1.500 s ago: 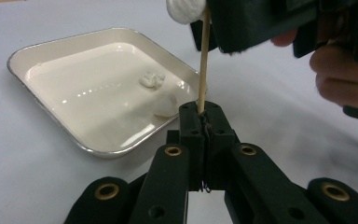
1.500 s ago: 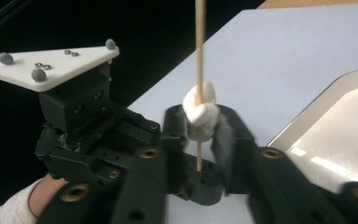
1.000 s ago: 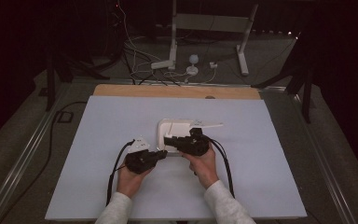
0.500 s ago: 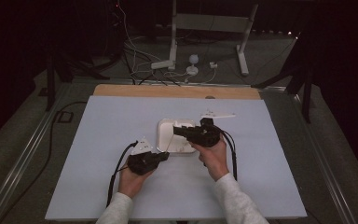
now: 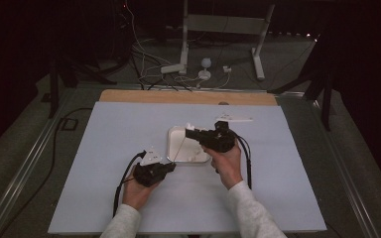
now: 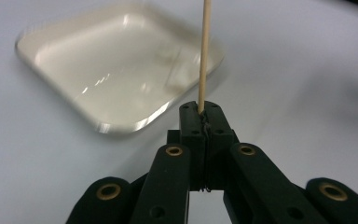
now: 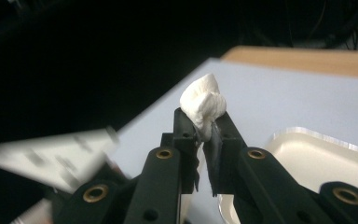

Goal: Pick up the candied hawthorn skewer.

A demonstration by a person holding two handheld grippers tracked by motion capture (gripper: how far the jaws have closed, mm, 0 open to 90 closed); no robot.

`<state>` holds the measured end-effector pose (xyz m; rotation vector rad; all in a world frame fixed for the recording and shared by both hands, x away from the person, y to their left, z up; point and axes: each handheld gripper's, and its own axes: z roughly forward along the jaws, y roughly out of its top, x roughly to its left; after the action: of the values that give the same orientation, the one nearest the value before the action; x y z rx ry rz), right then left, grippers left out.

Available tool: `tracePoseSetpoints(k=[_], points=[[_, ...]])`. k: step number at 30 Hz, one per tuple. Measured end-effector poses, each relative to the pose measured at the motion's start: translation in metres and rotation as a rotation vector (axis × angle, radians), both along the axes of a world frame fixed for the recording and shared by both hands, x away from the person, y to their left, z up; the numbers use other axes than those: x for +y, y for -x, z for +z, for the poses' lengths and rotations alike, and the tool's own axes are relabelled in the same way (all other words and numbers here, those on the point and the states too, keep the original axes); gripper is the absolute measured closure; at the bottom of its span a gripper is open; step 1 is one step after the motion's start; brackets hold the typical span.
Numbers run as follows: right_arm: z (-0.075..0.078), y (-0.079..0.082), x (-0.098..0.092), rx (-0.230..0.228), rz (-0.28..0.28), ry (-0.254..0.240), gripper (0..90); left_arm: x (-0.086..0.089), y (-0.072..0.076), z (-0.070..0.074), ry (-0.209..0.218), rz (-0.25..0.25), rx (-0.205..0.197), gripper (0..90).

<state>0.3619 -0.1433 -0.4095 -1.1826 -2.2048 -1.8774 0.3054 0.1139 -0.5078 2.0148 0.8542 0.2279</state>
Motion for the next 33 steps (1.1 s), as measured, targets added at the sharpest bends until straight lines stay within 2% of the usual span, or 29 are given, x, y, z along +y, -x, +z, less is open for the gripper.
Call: tracePoseSetpoints(k=[3,5,8,13,18,25,33], points=[[0.013,-0.001,-0.008,-0.033,-0.007,0.029,83.6,0.005,-0.002,0.004,0.054,0.016,-0.007,90.0],[0.016,0.000,-0.013,-0.046,-0.011,0.062,83.6,0.006,-0.002,0.006,0.058,0.028,-0.009,90.0],[0.012,0.000,-0.017,-0.049,-0.021,0.102,83.4,0.010,-0.002,0.008,0.091,0.044,-0.008,90.0],[-0.003,-0.003,-0.020,-0.034,-0.041,0.168,83.1,0.015,-0.003,0.011,0.127,0.059,-0.007,90.0],[-0.016,-0.005,-0.023,-0.004,-0.058,0.177,83.0,0.018,-0.004,0.014,0.152,0.066,-0.009,90.0],[-0.021,-0.004,-0.023,-0.004,-0.061,0.218,83.0,0.018,-0.004,0.016,0.164,0.064,-0.012,90.0],[-0.030,-0.004,-0.022,0.011,-0.059,0.235,83.0,0.017,-0.005,0.018,0.174,0.063,-0.011,90.0]])
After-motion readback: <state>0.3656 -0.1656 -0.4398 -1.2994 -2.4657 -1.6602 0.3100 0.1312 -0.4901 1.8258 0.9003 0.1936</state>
